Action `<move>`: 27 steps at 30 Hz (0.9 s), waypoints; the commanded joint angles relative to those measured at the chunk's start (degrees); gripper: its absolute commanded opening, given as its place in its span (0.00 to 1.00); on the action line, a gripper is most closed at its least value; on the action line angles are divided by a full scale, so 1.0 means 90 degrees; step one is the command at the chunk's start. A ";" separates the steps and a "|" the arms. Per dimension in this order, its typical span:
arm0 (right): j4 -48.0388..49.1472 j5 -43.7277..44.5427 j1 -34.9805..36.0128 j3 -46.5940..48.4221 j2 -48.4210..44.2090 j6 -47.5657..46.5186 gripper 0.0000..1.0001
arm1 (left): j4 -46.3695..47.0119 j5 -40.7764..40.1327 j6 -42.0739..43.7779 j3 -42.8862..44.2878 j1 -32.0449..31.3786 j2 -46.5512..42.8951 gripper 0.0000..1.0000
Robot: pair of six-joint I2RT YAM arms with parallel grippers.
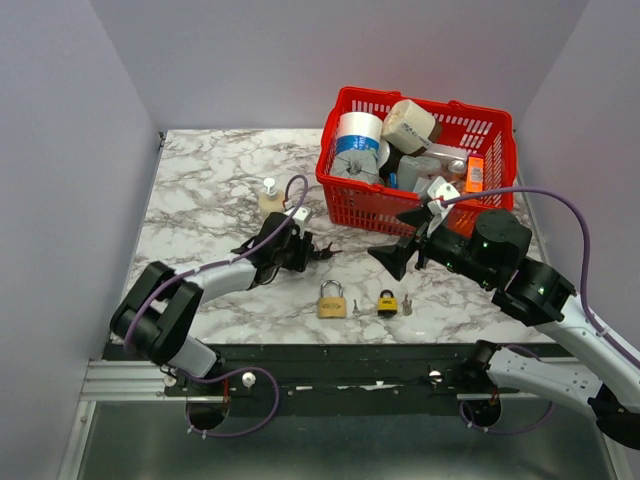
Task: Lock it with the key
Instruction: Pick up the lock from the center of the board.
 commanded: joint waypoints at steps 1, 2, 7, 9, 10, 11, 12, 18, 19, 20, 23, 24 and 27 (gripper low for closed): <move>-0.0125 -0.0032 -0.0031 -0.0041 -0.0013 0.0294 1.00 | -0.0220 0.0273 -0.0110 0.0092 -0.0166 -0.1170 0.16; -0.0135 -0.0042 -0.0041 -0.0002 0.0007 0.0306 1.00 | -0.0308 0.0263 -0.0061 0.0092 -0.0186 -0.1568 0.15; -0.0135 -0.0421 -0.0050 0.0301 0.0192 0.0461 1.00 | -0.0845 0.0283 0.0699 0.0170 -0.0411 -0.2918 0.11; -0.0125 -0.0714 -0.0051 0.0496 0.0300 0.0588 1.00 | -0.0904 0.0244 0.1421 0.0219 -0.0587 -0.3621 0.09; -0.0125 -0.1074 -0.0041 0.0564 0.0358 0.0695 1.00 | -0.0924 0.0234 0.1724 0.0238 -0.0635 -0.3845 0.08; -0.0135 -0.1213 -0.0050 0.0710 0.0446 0.0764 1.00 | -0.0934 0.0234 0.2288 0.0267 -0.0713 -0.4234 0.08; -0.0135 -0.1340 -0.0051 0.0779 0.0524 0.0833 1.00 | -0.0943 0.0224 0.2535 0.0287 -0.0743 -0.4393 0.07; 0.0264 -0.2259 -0.0051 0.1540 0.1168 0.1652 1.00 | -0.0876 -0.0030 0.3455 0.0541 -0.0812 -0.4902 0.05; 0.0295 -0.2298 -0.0051 0.1600 0.1295 0.1808 1.00 | -0.0788 -0.0030 0.3475 0.0570 -0.0831 -0.4922 0.05; 0.0314 -0.2279 -0.0060 0.1678 0.1393 0.1868 1.00 | -0.0700 -0.0194 0.3465 0.0638 -0.0851 -0.4961 0.04; 0.0499 -0.2337 -0.0060 0.1883 0.1822 0.2141 0.99 | -0.0573 -0.0313 0.3485 0.0882 -0.0890 -0.4961 0.04; 0.0587 -0.2366 -0.0060 0.1932 0.1949 0.2190 0.99 | -0.0553 -0.0313 0.3475 0.0922 -0.0899 -0.4971 0.03; 0.0588 -0.2172 -0.0060 0.2215 0.2389 0.2376 0.98 | -0.0514 -0.0158 0.3485 0.1000 -0.0909 -0.5117 0.03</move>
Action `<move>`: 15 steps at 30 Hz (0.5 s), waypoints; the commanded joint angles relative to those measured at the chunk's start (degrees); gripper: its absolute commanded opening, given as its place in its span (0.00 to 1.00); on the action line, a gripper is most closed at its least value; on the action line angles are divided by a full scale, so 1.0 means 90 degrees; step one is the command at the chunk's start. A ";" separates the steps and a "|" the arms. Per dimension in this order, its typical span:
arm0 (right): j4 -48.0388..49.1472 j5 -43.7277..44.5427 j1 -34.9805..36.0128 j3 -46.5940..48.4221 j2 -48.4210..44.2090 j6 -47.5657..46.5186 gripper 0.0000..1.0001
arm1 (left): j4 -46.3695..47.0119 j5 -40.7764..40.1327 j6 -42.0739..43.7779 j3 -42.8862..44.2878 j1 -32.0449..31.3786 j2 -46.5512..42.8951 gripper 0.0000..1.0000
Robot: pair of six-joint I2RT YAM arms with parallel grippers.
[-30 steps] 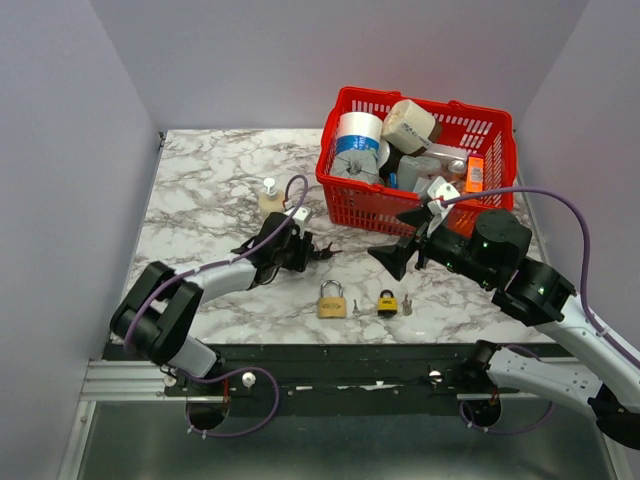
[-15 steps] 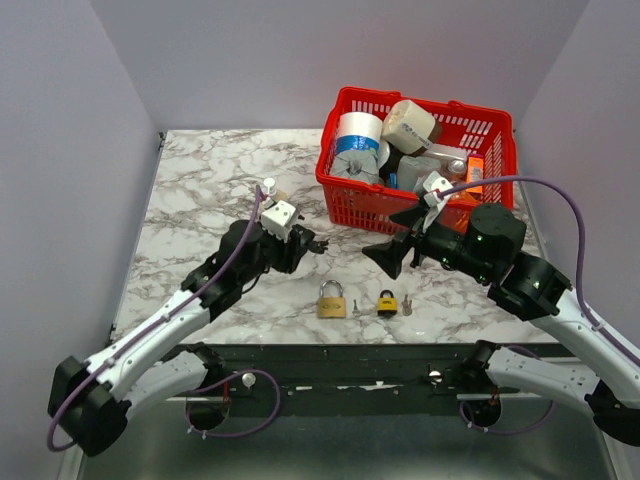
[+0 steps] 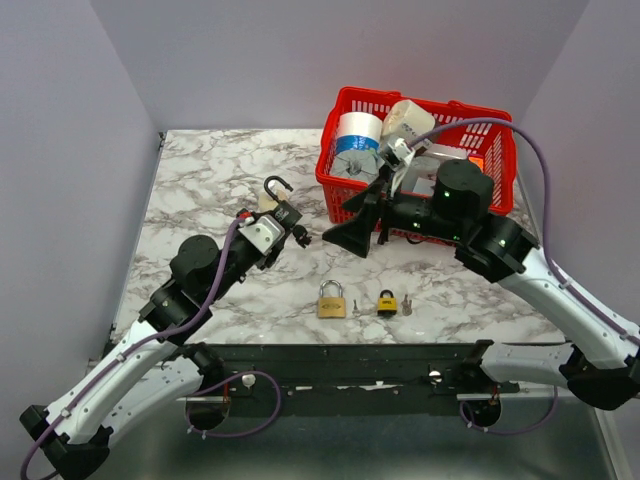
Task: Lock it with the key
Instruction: Pick up the lock from the center of the board.
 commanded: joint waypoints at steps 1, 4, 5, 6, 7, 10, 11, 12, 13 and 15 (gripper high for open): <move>0.0170 0.0084 -0.0022 0.0447 0.0549 0.0550 0.98 | 0.0783 -0.0058 0.0284 0.0485 -0.0062 -0.0304 0.03; 0.0170 0.0136 -0.0021 0.0789 0.0949 0.0794 0.98 | 0.0754 -0.0019 0.0381 0.0524 -0.0072 -0.0411 0.03; 0.0218 0.0058 -0.0021 0.0877 0.1095 0.0843 0.98 | 0.0754 -0.0009 0.0401 0.0525 -0.0072 -0.0469 0.02; 0.0287 -0.0021 -0.0031 0.1003 0.1183 0.0882 0.98 | 0.0754 -0.0009 0.0401 0.0525 -0.0081 -0.0499 0.02; 0.0316 -0.0108 -0.0031 0.1072 0.1252 0.0960 0.98 | 0.0773 0.0078 0.0382 0.0496 -0.0072 -0.0528 0.02; 0.0414 -0.0507 -0.0021 0.1287 0.1526 0.0854 0.98 | 0.0793 0.0264 0.0352 0.0505 -0.0072 -0.0587 0.02; 0.0434 -0.0587 -0.0031 0.1317 0.1584 0.0863 0.98 | 0.0793 0.0304 0.0362 0.0486 -0.0072 -0.0626 0.02; 0.0482 -0.0665 -0.0022 0.1336 0.1652 0.0853 0.98 | 0.0793 0.0343 0.0381 0.0476 -0.0072 -0.0636 0.02; 0.0512 -0.0801 -0.0031 0.1298 0.1692 0.0872 0.98 | 0.0793 0.0362 0.0401 0.0456 -0.0072 -0.0665 0.02; 0.0599 -0.0880 -0.0021 0.1200 0.1721 0.0921 0.98 | 0.0949 0.0411 0.0392 0.0446 -0.0072 -0.0695 0.02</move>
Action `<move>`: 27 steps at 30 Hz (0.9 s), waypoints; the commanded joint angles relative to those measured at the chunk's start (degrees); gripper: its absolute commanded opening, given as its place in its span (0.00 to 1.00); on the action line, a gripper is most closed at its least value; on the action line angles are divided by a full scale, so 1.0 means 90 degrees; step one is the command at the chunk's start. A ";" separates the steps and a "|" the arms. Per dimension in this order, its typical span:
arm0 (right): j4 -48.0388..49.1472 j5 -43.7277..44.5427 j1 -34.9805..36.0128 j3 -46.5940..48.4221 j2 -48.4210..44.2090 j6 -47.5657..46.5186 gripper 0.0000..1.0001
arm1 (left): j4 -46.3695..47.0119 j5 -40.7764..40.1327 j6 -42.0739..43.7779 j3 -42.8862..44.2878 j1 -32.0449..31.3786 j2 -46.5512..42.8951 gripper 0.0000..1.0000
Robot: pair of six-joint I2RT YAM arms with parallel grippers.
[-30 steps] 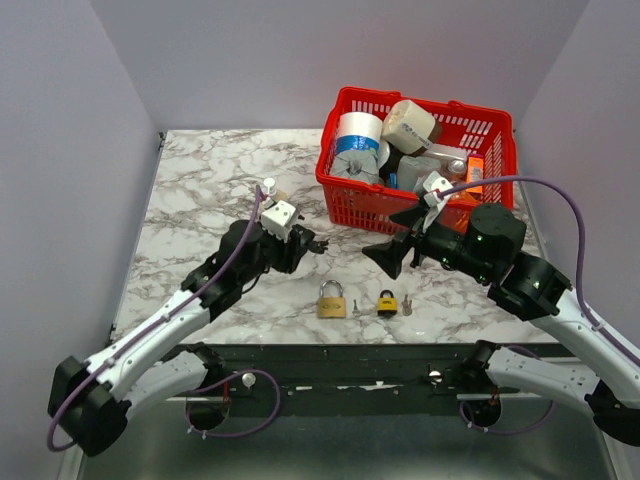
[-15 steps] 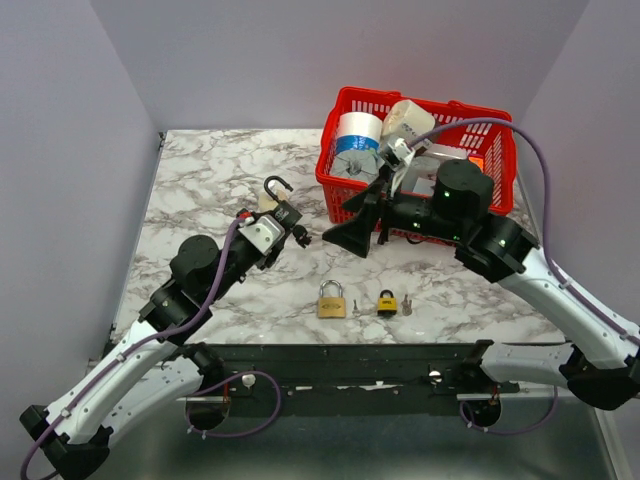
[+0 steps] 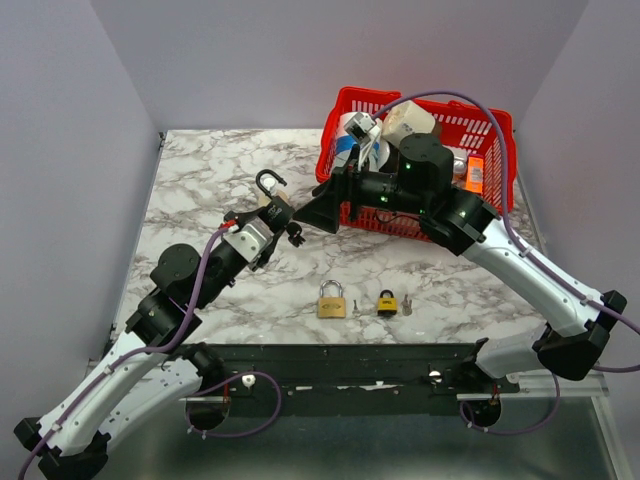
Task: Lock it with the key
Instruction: Pick up the lock from the center of the board.
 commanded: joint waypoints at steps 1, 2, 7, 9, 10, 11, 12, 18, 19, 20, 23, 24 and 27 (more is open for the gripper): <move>0.0296 -0.0601 -0.0021 -0.0050 0.0196 0.0200 0.98 | 0.0898 0.0307 0.0134 0.0257 -0.0040 -0.0219 0.02; 0.0325 -0.0621 -0.0021 -0.0090 0.0206 0.0229 0.97 | 0.0917 0.0355 0.0124 0.0267 -0.0050 -0.0219 0.02; 0.0647 -0.0738 -0.0031 -0.0188 0.0372 0.0327 0.93 | 0.0927 0.0493 0.0095 0.0345 -0.0040 -0.0209 0.02; 0.0726 -0.0806 -0.0021 -0.0091 0.0479 0.0386 0.92 | 0.0966 0.0512 0.0095 0.0355 -0.0050 -0.0219 0.02; 0.0745 -0.0846 -0.0021 -0.0062 0.0528 0.0444 0.91 | 0.0986 0.0503 0.0085 0.0364 -0.0050 -0.0199 0.02; 0.0765 -0.0933 -0.0021 -0.0032 0.0558 0.0483 0.90 | 0.1005 0.0512 0.0085 0.0364 -0.0050 -0.0199 0.02; 0.0813 -0.0963 -0.0031 -0.0022 0.0645 0.0551 0.89 | 0.1044 0.0503 0.0056 0.0374 -0.0050 -0.0180 0.02; 0.0960 -0.1080 -0.0031 -0.0178 0.0753 0.0845 0.80 | 0.1190 0.0405 0.0056 0.0413 -0.0050 -0.0131 0.02; 0.0970 -0.1090 -0.0031 -0.0188 0.0773 0.0855 0.79 | 0.1191 0.0414 0.0046 0.0413 -0.0050 -0.0141 0.02; 0.0990 -0.1080 -0.0031 -0.0179 0.0782 0.0874 0.75 | 0.1191 0.0434 0.0036 0.0433 -0.0050 -0.0131 0.02; 0.1029 -0.1071 -0.0022 -0.0101 0.0841 0.0874 0.69 | 0.1220 0.0424 0.0027 0.0413 -0.0050 -0.0131 0.02; 0.1077 -0.1071 -0.0031 -0.0091 0.0870 0.0884 0.69 | 0.1240 0.0424 0.0027 0.0394 -0.0050 -0.0131 0.02; 0.1136 -0.1061 -0.0012 -0.0061 0.0919 0.0933 0.67 | 0.1289 0.0444 -0.0061 0.0355 -0.0050 -0.0121 0.02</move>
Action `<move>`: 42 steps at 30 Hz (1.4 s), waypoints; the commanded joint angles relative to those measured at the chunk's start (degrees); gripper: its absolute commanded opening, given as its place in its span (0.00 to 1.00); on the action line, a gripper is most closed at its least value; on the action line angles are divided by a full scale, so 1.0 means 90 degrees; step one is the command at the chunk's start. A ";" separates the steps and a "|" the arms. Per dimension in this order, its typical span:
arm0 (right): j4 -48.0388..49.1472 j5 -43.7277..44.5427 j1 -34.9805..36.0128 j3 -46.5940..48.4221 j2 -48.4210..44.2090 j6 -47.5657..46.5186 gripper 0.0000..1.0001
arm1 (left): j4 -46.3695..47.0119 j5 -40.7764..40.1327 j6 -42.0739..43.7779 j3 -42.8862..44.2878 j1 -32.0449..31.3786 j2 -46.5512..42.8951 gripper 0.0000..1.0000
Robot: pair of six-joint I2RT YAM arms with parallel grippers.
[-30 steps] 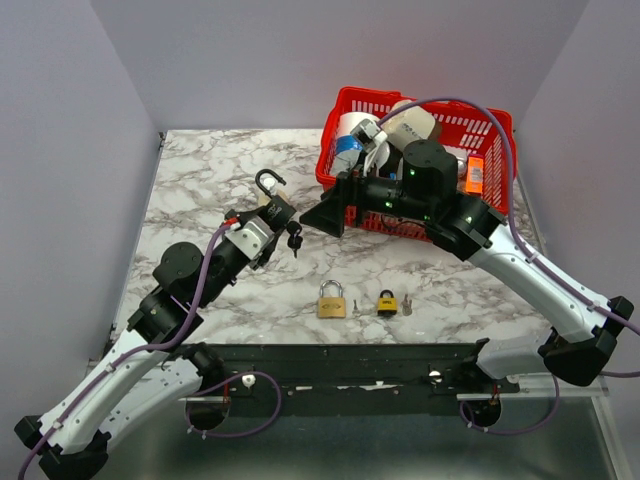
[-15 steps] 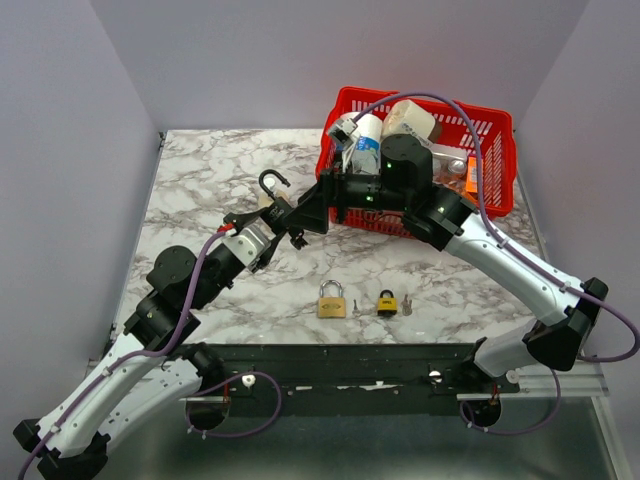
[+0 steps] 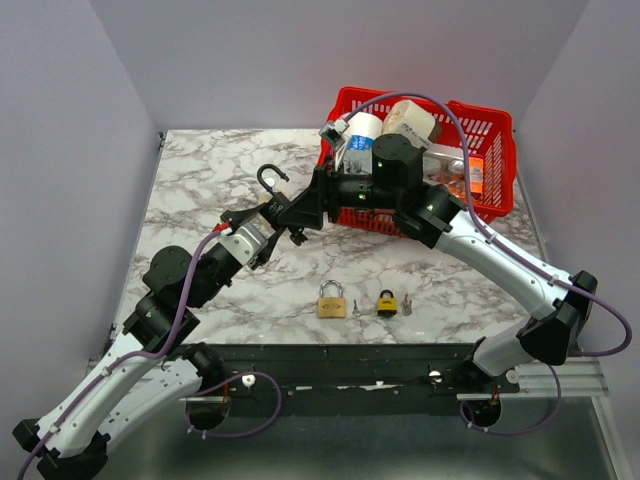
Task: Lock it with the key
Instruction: Pick up the lock from the center of the board.
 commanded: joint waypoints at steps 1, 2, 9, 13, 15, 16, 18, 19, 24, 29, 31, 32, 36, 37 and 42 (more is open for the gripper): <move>0.0262 -0.0170 -0.0019 0.0072 0.0193 0.0158 0.66 | 0.0929 0.0133 -0.0081 0.0274 -0.0040 -0.0077 0.02; 0.0262 -0.0160 -0.0009 0.0082 0.0232 0.0168 0.65 | 0.0929 0.0133 -0.0100 0.0274 -0.0040 -0.0058 0.02; 0.0252 -0.0101 0.0001 0.0063 0.0242 0.0178 0.52 | 0.0929 0.0133 -0.0052 0.0314 -0.0040 -0.0009 0.02; 0.0252 -0.0013 -0.0009 0.0101 0.0261 0.0187 0.40 | 0.0900 0.0182 0.0017 0.0294 -0.0040 0.0030 0.02; 0.0243 -0.0004 -0.0009 0.0121 0.0252 0.0188 0.27 | 0.0861 0.0192 0.0036 0.0265 -0.0040 0.0049 0.02; 0.0242 0.0006 0.0000 0.0121 0.0242 0.0188 0.22 | 0.0851 0.0201 0.0036 0.0255 -0.0040 0.0050 0.03; 0.0213 0.0045 0.0001 0.0112 0.0223 0.0168 0.04 | 0.0754 0.0250 0.0095 0.0274 -0.0040 0.0030 0.14; 0.0194 0.0065 0.0001 0.0092 0.0184 0.0158 0.01 | 0.0666 0.0269 0.0085 0.0303 -0.0040 0.0030 0.23; 0.0087 -0.0081 -0.0136 -0.0151 -0.0187 -0.0066 0.01 | -0.1174 0.0805 0.0231 0.1005 -0.0040 0.0069 0.76; -0.0576 -0.1114 -0.0302 -0.0484 -0.0831 -0.1351 0.01 | -0.2623 0.1392 0.0437 0.1329 -0.0040 -0.0330 0.87; -0.1249 -0.1602 -0.0302 -0.0649 -0.1134 -0.1812 0.01 | -0.3316 0.1606 0.0592 0.1563 -0.0040 -0.0497 0.88; -0.1474 -0.1953 -0.0302 -0.0718 -0.1232 -0.2191 0.01 | -0.3551 0.1656 0.0709 0.1622 -0.0040 -0.0526 0.87; -0.2635 -0.2619 -0.0293 -0.0953 -0.1457 -0.2975 0.01 | -0.4099 0.1890 0.1898 0.1496 -0.0040 -0.0945 0.82; -0.2774 -0.2785 -0.0302 -0.1001 -0.1447 -0.3054 0.01 | -0.4081 0.1978 0.2250 0.1408 -0.0040 -0.1043 0.81; -0.2767 -0.3616 -0.0302 -0.1362 -0.1418 -0.2919 0.01 | -0.3885 0.2553 0.4224 0.1358 -0.0040 -0.1036 0.72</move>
